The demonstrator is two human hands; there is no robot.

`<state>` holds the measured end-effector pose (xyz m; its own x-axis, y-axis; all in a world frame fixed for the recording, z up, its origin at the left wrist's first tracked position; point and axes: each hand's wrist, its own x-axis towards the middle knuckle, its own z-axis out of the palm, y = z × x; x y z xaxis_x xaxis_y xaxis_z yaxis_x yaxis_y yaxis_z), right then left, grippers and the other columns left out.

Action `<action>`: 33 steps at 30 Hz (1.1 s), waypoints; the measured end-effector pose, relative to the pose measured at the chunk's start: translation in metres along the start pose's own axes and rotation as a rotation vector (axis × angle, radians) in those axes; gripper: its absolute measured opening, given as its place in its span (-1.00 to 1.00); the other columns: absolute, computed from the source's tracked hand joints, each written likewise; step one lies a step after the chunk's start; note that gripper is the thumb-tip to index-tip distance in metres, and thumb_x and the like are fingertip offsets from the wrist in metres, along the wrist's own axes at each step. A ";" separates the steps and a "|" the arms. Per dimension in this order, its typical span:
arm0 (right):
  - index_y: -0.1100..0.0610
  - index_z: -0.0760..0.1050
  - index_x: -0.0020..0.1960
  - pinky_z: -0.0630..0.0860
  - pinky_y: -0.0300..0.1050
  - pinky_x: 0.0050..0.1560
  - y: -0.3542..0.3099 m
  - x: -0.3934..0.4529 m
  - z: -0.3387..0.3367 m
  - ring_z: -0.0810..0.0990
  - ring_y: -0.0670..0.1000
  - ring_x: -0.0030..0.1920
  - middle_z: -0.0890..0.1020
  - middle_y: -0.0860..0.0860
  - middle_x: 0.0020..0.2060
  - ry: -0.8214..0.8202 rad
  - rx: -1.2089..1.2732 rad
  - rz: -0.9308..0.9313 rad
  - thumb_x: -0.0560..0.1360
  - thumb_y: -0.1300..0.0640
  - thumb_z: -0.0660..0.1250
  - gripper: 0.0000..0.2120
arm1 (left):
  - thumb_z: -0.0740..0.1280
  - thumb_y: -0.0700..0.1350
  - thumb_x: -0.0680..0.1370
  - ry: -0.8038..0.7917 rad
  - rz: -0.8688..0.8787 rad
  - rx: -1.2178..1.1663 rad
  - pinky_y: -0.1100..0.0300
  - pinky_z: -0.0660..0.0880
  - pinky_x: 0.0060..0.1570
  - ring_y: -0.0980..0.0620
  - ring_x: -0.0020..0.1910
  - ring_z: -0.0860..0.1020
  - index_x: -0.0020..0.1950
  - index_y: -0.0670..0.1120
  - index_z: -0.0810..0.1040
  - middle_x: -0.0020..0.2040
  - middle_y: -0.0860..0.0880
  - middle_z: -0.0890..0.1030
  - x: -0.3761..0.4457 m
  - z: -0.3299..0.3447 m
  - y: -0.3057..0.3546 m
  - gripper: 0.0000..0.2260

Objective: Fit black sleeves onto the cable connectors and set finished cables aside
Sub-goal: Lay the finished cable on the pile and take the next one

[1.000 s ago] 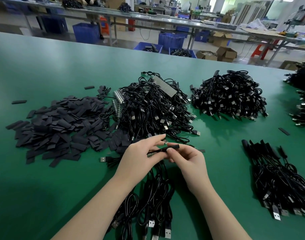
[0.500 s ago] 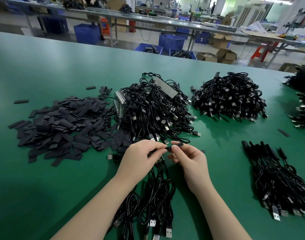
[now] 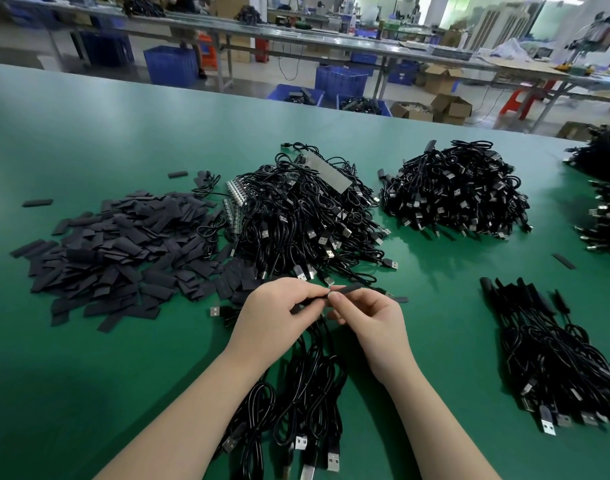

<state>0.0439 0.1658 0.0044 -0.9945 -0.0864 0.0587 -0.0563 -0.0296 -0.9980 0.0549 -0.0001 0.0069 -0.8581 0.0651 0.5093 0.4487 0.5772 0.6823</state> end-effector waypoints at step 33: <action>-0.02 0.66 -0.32 0.48 -0.37 -0.27 -0.007 -0.004 0.007 0.56 -0.19 -0.35 0.66 -0.06 -0.37 0.008 0.033 -0.040 0.49 0.21 0.46 -0.76 | 0.33 -0.02 0.57 0.019 0.136 0.114 0.09 0.53 -0.23 0.11 -0.28 0.60 -0.04 -0.05 0.72 -0.30 0.09 0.65 0.002 0.000 0.010 -0.80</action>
<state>0.0485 0.1592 0.0118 -0.9922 -0.0765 0.0980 -0.0930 -0.0659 -0.9935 0.0575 0.0055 0.0147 -0.7859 0.1346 0.6035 0.5286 0.6527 0.5428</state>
